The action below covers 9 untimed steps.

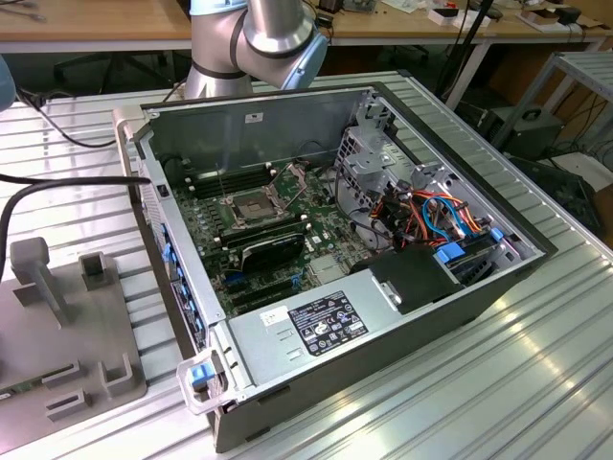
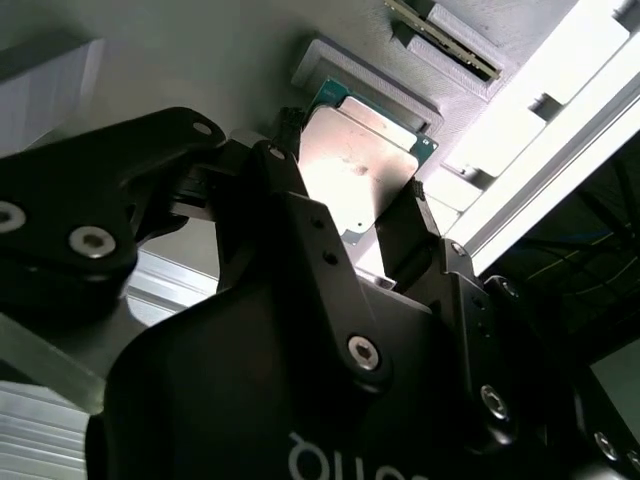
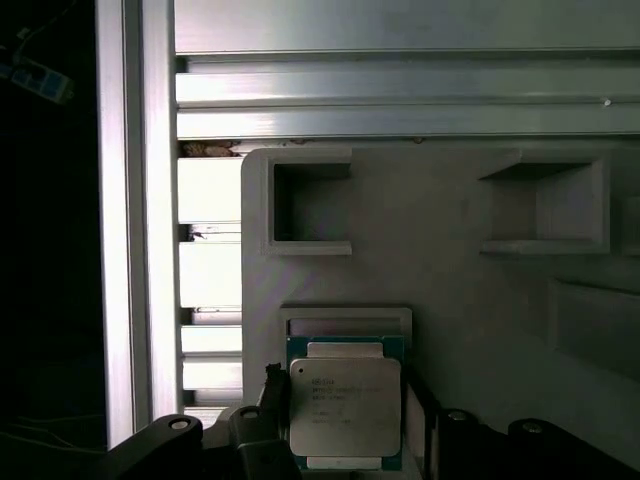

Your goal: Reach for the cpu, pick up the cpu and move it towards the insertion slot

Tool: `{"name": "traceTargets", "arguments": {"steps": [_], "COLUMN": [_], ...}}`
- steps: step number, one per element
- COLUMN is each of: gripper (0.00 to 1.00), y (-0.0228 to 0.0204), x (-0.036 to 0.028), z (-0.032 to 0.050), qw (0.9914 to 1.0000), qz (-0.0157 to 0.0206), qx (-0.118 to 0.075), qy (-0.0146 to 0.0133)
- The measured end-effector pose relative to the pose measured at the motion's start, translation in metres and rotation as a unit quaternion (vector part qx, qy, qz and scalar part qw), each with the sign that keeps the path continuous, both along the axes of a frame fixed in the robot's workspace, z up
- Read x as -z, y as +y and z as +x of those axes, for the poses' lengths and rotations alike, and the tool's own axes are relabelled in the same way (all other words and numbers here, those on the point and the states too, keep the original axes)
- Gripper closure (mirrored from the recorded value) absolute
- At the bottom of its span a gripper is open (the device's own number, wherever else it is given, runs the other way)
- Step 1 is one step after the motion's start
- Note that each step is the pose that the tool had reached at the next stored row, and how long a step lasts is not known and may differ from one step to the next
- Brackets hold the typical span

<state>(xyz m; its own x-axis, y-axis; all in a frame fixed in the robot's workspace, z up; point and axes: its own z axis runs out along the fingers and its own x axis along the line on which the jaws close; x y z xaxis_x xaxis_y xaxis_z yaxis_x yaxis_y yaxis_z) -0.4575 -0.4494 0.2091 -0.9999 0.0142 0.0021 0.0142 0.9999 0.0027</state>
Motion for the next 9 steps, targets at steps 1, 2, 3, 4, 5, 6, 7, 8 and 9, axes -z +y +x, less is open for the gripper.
{"name": "traceTargets", "arguments": {"steps": [1,2,3,4,5,6,7,8,9], "gripper": [0.45,0.45,0.45,0.45,0.45,0.45,0.45,0.45,0.45], "y": [0.0,0.0,0.0,0.0,0.0,0.0,0.0,0.0,0.0], "x": [-0.0003,-0.0006,-0.001,-0.0011,-0.0013,-0.0022,-0.0025,-0.0029,-0.0033], "z": [0.0,0.0,0.0,0.0,0.0,0.0,0.0,0.0,0.0], "qw": [1.0,1.0,1.0,1.0,1.0,1.0,1.0,1.0,1.0], "qz": [0.0001,0.0001,0.0,0.0001,0.0001,0.0003,0.0005,0.0006,0.0005], "qx": [0.0,0.0,0.0,0.0,0.0,0.0,0.0,0.0,0.0], "qy": [-0.0001,-0.0001,0.0,-0.0001,-0.0001,0.0,-0.0001,-0.0001,0.0]}}
